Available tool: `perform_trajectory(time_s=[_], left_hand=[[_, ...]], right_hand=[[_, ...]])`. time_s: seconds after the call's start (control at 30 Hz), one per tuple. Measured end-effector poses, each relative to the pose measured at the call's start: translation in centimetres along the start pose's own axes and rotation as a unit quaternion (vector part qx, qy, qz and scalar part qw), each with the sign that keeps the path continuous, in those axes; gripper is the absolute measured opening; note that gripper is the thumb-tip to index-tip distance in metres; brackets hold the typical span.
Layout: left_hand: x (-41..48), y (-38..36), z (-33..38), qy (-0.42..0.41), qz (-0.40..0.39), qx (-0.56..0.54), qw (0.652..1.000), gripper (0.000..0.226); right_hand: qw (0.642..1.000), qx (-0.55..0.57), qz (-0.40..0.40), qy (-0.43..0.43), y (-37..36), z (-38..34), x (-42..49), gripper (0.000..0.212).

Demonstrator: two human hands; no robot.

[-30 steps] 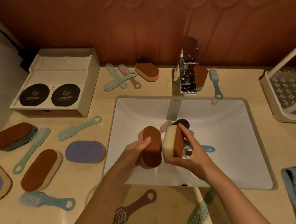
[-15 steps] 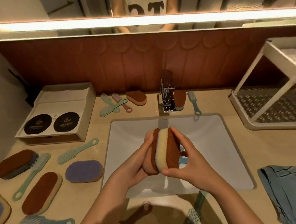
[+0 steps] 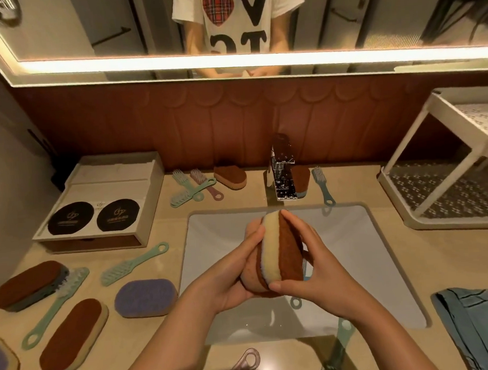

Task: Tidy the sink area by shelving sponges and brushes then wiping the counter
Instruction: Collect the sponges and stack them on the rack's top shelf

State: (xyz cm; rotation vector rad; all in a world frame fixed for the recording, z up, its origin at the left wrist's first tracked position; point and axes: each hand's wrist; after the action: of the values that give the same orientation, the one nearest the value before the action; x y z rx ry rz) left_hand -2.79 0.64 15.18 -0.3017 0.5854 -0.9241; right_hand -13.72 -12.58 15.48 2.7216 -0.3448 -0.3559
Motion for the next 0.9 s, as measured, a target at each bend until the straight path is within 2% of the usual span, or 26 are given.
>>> perform_trajectory(time_s=[0.17,0.23,0.37,0.47,0.53,0.57,0.67,0.73,0.8,0.9], left_hand=[[0.2,0.4,1.5,-0.050,0.002,0.077,0.996,0.033],[0.2,0.6,2.0,-0.061,0.009,0.134,0.989,0.028],[-0.1,0.9,3.3,-0.092,-0.066,0.305,0.946,0.023],[0.4,0.6,4.2,-0.080,-0.127,0.412,0.899,0.041],[0.6,0.1,4.7,-0.067,-0.139,0.474,0.867,0.060],[0.7,0.0,4.9,-0.060,-0.139,0.498,0.854,0.061],[0.7,-0.2,5.7,-0.042,-0.115,0.550,0.826,0.059],[0.5,-0.2,6.0,-0.046,-0.099,0.532,0.840,0.072],[0.2,0.0,6.0,-0.058,-0.076,0.470,0.877,0.079],[-0.2,0.4,5.7,-0.065,-0.042,0.345,0.935,0.069]], right_hand=[[0.999,-0.004,-0.046,-0.021,0.8,-1.1,1.0,0.097],[0.997,0.017,-0.064,-0.027,1.4,-1.7,1.3,0.087],[0.996,0.062,-0.006,-0.064,2.7,-3.2,2.3,0.069],[0.996,0.013,-0.021,-0.084,2.7,-4.3,3.2,0.074],[0.992,-0.009,-0.059,-0.110,2.2,-4.4,3.8,0.079],[0.990,-0.002,-0.071,-0.118,1.9,-4.2,4.0,0.078],[0.990,0.054,-0.075,-0.105,1.2,-3.4,4.4,0.052],[0.992,0.070,-0.064,-0.083,1.0,-3.3,4.4,0.035],[0.993,0.077,-0.046,-0.073,1.0,-3.2,4.2,0.031],[0.990,0.114,-0.011,-0.087,1.3,-3.0,4.0,0.029]])
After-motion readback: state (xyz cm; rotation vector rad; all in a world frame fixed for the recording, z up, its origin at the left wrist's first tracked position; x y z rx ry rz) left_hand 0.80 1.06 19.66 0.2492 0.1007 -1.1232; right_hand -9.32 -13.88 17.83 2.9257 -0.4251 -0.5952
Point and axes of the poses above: each hand's wrist, its own x-axis towards the middle knuckle, its own y-axis out of the back of the hand, z = x × y, and after that the axes turned 14 degrees about -y, right-handed
